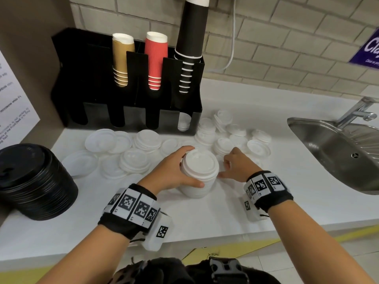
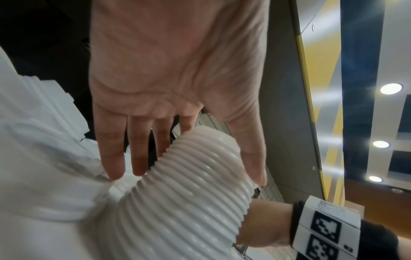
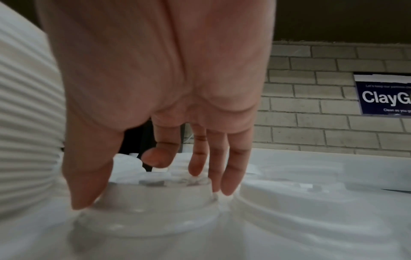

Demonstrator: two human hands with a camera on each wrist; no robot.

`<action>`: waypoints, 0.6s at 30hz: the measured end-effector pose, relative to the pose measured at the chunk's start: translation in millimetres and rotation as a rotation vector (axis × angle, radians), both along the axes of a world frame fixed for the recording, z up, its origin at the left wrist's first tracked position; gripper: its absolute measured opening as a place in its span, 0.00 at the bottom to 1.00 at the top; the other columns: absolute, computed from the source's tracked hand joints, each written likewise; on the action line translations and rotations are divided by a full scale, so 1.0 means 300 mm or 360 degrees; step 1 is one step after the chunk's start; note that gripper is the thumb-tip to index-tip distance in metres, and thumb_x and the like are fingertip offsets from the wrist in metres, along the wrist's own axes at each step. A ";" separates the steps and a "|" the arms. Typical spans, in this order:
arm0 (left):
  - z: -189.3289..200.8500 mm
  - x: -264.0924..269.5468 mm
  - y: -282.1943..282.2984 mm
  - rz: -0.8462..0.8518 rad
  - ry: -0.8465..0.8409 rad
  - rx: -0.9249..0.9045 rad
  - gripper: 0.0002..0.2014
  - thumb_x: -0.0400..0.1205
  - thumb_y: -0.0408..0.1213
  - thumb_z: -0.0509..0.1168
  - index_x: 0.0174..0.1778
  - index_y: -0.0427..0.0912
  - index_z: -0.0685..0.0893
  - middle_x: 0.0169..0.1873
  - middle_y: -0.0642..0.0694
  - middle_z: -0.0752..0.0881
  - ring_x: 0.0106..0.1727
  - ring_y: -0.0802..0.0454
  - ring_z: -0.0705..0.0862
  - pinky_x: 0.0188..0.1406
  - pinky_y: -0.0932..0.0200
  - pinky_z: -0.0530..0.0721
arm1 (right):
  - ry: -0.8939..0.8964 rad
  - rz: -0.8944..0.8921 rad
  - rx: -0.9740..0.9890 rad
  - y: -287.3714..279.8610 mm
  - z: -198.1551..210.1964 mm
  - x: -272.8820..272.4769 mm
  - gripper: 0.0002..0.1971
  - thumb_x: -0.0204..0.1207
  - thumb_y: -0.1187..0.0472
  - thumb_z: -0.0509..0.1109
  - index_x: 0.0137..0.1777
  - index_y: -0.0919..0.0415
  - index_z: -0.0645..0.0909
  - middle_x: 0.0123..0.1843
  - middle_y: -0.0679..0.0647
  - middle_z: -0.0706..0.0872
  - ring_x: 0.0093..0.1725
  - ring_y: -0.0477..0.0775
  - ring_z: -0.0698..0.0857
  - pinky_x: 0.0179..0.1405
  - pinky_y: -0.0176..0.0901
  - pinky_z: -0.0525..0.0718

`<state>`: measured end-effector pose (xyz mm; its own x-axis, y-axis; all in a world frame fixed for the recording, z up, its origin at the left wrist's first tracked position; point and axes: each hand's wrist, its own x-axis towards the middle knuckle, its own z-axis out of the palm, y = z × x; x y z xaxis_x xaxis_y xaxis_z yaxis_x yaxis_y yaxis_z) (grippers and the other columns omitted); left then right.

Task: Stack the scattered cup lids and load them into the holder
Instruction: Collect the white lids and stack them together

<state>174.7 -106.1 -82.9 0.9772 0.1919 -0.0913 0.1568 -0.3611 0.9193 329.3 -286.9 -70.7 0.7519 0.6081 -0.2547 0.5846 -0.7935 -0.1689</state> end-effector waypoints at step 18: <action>0.013 -0.017 0.002 0.0049 0.0036 -0.0072 0.47 0.63 0.44 0.85 0.76 0.58 0.68 0.67 0.57 0.76 0.68 0.52 0.77 0.70 0.50 0.76 | 0.0149 0.0136 -0.0188 0.005 0.005 -0.002 0.41 0.63 0.45 0.79 0.76 0.39 0.64 0.56 0.48 0.69 0.54 0.52 0.76 0.50 0.44 0.74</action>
<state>169.8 -105.3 -79.1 0.9685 0.2169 -0.1226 0.1881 -0.3142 0.9305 328.8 -285.5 -69.3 0.6682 0.6307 -0.3946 0.6372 -0.7590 -0.1341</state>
